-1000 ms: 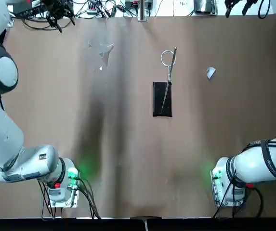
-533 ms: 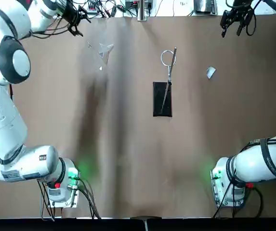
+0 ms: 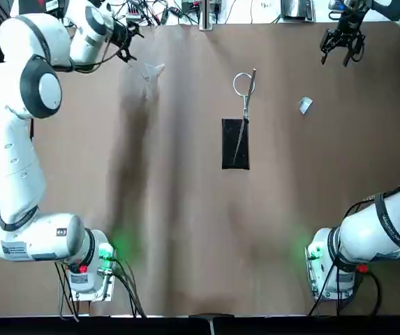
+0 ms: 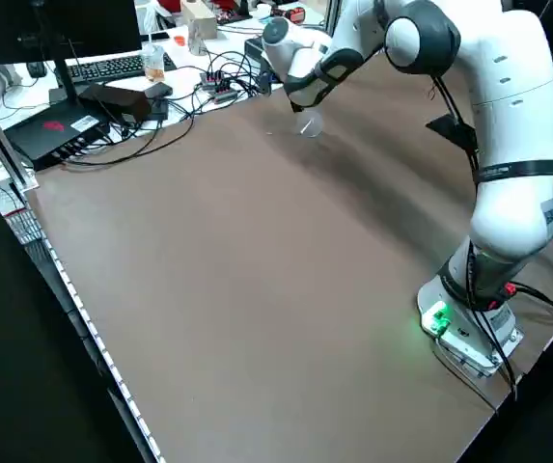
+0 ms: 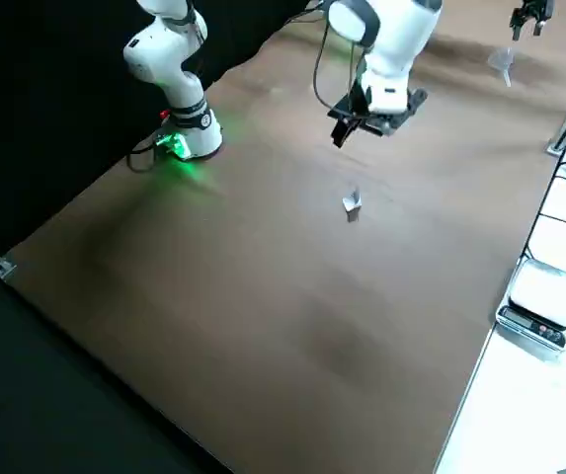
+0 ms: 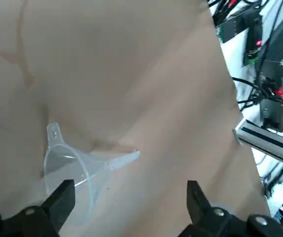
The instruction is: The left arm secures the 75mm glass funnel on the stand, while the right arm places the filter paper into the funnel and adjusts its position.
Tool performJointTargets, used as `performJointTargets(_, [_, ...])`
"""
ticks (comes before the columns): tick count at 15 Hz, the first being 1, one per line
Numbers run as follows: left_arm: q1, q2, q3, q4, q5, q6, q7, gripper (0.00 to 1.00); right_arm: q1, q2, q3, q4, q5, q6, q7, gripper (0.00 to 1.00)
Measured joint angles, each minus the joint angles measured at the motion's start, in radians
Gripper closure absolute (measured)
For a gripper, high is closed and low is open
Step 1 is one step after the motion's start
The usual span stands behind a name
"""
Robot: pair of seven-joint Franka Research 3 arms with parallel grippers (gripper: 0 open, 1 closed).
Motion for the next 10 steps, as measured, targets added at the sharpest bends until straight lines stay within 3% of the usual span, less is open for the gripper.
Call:
performJointTargets(2, [-0.032, 0.041, 0.0, 0.0, -0.016, 0.058, -0.013, 0.0, -0.038, 0.039, -0.002, -0.002, 0.033, 0.027, 0.008, 0.01])
performJointTargets(10, [-0.026, 0.071, 0.001, -0.002, -0.019, 0.061, -0.015, 0.02, -0.045, 0.106, -0.002, -0.003, 0.039, 0.145, 0.015, 0.01])
